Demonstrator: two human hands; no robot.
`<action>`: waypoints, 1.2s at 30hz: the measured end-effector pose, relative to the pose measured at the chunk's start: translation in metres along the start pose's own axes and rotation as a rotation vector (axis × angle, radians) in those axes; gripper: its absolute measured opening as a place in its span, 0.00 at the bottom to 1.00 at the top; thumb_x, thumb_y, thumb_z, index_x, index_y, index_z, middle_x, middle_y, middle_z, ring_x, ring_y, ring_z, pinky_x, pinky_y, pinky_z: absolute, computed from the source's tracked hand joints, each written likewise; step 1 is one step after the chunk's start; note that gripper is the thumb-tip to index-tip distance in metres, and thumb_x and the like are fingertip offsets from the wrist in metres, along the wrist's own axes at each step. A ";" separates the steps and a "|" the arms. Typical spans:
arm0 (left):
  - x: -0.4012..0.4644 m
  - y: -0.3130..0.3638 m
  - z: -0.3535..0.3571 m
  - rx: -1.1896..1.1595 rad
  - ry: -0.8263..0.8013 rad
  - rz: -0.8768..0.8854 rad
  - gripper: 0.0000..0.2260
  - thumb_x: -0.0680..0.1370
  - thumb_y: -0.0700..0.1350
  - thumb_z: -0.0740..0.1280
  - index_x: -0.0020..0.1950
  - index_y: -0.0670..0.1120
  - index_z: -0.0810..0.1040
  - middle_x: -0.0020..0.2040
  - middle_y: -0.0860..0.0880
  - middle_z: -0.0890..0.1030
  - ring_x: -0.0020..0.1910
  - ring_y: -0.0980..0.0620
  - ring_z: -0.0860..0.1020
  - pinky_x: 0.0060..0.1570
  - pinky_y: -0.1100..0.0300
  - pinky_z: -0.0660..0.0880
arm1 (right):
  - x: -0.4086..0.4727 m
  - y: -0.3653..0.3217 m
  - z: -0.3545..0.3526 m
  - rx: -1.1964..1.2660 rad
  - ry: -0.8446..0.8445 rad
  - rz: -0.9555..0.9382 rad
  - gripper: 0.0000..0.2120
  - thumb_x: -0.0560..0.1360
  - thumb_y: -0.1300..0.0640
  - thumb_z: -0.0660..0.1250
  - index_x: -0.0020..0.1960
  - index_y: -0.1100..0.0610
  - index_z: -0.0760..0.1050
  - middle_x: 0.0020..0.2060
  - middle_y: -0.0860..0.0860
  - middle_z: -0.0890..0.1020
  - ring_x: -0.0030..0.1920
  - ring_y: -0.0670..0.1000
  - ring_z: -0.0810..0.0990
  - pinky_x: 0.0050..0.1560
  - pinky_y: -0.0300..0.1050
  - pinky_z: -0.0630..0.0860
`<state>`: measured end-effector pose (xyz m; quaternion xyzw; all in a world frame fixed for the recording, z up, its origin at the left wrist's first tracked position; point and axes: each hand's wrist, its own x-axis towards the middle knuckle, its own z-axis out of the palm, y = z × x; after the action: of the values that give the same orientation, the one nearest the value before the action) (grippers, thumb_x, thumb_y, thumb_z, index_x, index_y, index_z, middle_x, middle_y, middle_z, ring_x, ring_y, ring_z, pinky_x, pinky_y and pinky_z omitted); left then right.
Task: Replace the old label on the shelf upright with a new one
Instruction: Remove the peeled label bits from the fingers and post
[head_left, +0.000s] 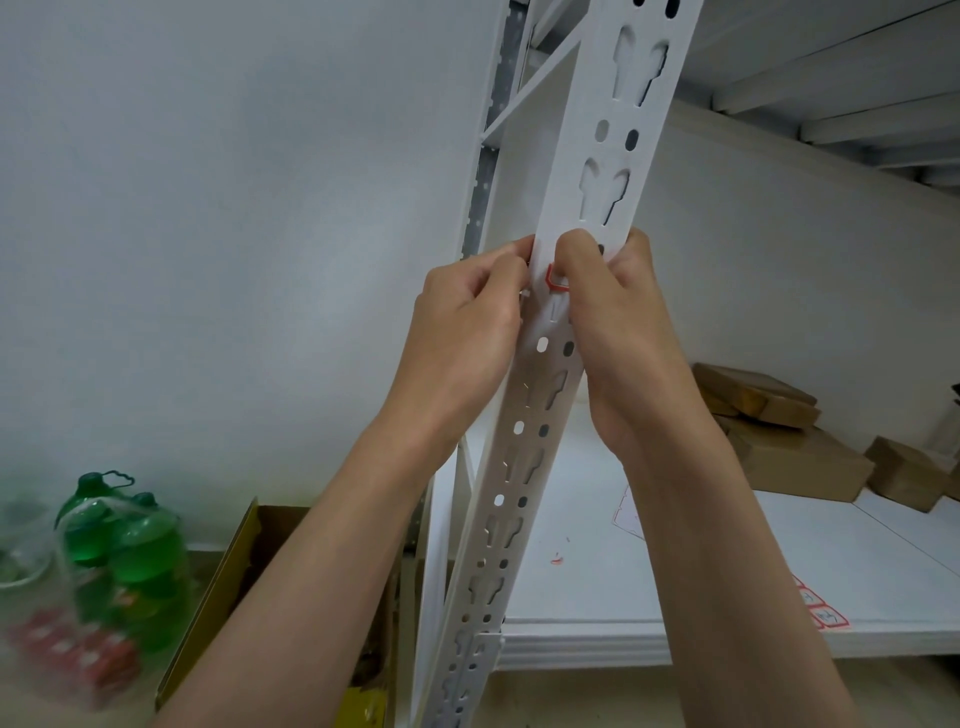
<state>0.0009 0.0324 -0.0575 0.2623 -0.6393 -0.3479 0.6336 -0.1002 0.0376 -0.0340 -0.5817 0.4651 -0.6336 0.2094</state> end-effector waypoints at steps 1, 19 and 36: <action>0.000 0.000 0.000 -0.005 0.000 0.002 0.28 0.86 0.47 0.57 0.31 0.70 0.80 0.37 0.63 0.83 0.43 0.61 0.82 0.49 0.66 0.79 | 0.000 0.000 0.000 -0.002 0.000 0.000 0.10 0.80 0.53 0.59 0.61 0.53 0.67 0.46 0.46 0.77 0.44 0.43 0.79 0.40 0.38 0.74; 0.001 -0.003 0.001 -0.063 -0.049 0.038 0.21 0.85 0.43 0.57 0.41 0.62 0.82 0.41 0.63 0.85 0.44 0.63 0.83 0.47 0.68 0.80 | 0.000 0.005 -0.011 0.222 -0.114 0.113 0.19 0.75 0.50 0.62 0.61 0.61 0.71 0.45 0.51 0.81 0.45 0.49 0.81 0.46 0.47 0.78; 0.003 -0.007 0.002 -0.055 -0.013 0.013 0.16 0.86 0.47 0.57 0.50 0.56 0.85 0.47 0.53 0.87 0.48 0.55 0.84 0.53 0.59 0.82 | 0.005 0.009 0.000 -0.103 0.028 -0.119 0.16 0.78 0.52 0.63 0.61 0.59 0.70 0.45 0.47 0.77 0.42 0.44 0.78 0.36 0.35 0.73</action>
<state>-0.0019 0.0262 -0.0606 0.2383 -0.6353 -0.3630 0.6386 -0.1037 0.0289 -0.0384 -0.6095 0.4645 -0.6282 0.1348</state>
